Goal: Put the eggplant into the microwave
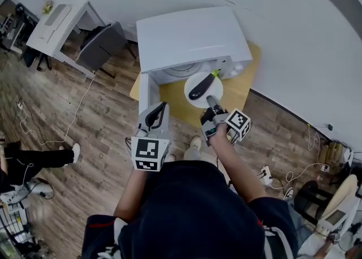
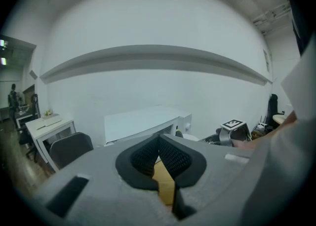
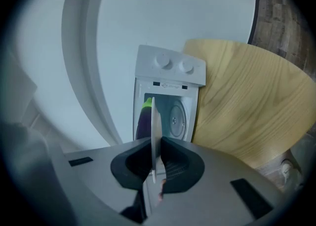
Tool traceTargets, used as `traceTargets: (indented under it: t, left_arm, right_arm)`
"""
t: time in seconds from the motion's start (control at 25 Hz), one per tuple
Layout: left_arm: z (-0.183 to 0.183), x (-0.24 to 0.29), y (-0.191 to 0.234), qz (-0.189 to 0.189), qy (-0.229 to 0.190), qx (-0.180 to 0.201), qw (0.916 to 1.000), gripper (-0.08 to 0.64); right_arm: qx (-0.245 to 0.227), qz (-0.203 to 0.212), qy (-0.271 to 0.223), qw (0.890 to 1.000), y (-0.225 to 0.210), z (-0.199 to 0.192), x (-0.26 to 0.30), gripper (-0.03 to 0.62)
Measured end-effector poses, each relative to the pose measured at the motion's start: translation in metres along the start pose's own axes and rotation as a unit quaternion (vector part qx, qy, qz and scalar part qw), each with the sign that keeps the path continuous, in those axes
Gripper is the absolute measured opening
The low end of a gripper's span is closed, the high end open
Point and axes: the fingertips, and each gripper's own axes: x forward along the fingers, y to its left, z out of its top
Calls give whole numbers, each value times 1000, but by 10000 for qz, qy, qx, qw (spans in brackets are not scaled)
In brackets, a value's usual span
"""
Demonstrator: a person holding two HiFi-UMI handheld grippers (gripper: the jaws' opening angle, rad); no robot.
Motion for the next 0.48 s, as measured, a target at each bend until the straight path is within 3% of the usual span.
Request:
traceTargets:
  t: [0.48]
  left_arm:
    - [-15, 15, -6, 568, 172, -376, 9975, 14]
  right_arm:
    - [-44, -86, 781, 9969, -29, 10, 35, 26]
